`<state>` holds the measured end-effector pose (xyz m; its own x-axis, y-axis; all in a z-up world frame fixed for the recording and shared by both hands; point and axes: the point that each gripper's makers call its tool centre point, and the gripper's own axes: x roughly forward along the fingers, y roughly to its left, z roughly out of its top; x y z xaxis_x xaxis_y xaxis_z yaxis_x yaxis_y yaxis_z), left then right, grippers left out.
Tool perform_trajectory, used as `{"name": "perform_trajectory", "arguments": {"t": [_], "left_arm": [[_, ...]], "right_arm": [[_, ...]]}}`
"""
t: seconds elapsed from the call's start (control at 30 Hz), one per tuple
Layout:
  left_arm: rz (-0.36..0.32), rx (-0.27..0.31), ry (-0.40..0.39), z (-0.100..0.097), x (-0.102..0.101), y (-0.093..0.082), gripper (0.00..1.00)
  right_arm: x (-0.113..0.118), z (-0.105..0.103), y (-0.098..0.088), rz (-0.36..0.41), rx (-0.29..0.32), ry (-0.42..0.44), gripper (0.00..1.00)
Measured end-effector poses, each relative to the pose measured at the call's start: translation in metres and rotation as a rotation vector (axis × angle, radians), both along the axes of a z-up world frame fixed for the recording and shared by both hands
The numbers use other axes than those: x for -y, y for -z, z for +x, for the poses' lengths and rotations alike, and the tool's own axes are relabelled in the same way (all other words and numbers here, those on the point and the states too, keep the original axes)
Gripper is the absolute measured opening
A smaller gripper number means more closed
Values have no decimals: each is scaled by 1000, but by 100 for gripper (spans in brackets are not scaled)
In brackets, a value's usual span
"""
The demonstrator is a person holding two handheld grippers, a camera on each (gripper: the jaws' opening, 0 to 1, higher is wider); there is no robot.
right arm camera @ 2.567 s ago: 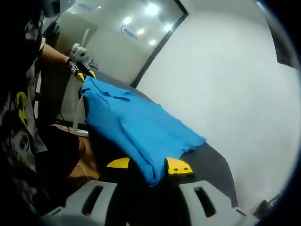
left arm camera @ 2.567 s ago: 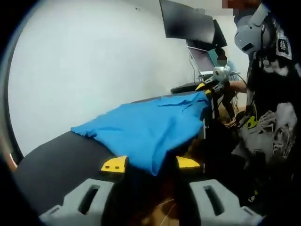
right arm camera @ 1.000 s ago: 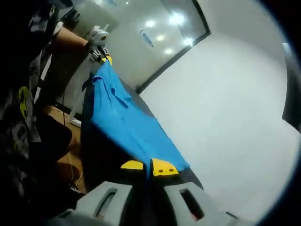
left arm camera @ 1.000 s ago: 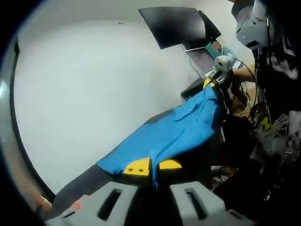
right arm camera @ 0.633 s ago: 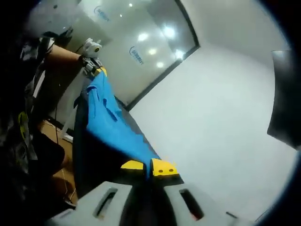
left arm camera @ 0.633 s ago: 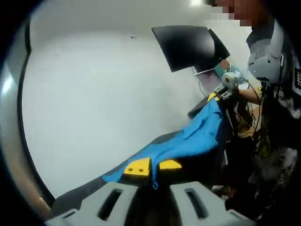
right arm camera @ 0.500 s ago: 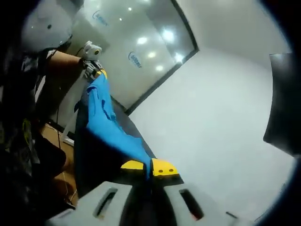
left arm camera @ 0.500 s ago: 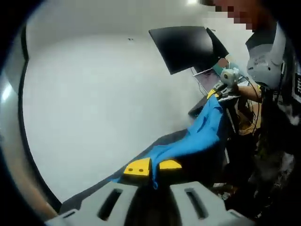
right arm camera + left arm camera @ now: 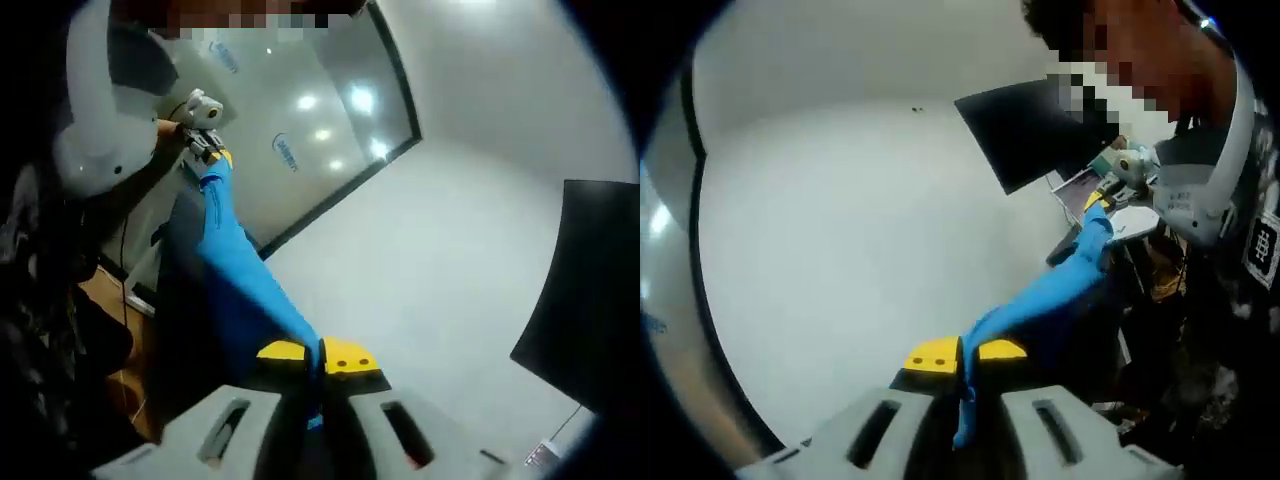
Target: Spread out the cloth and fold it
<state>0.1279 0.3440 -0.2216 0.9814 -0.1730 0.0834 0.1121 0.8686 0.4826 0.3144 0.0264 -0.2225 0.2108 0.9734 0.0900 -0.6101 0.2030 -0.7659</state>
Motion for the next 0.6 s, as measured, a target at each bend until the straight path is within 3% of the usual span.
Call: {"name": "perform_trajectory", "arguments": {"t": [0.13,0.23,0.4,0.53,0.6], "left_arm": [[-29,-65,-6,7,-4,29,1],[-12,-102,8,14,-1,43,1],[-11,-123,7,26,-6,49,1],[-41,-134,-2,42,-23,47,1],[-75,-153,-13,54,-35,49,2]], "right_arm": [[-9,3,30,-76,-41,1,1],[-20,2,41,-97,-49,-1,1],[-26,5,46,-89,-71,-18,1],[-41,26,39,-29,-105,-15,1],[-51,40,38,6,-153,-8,1]]}}
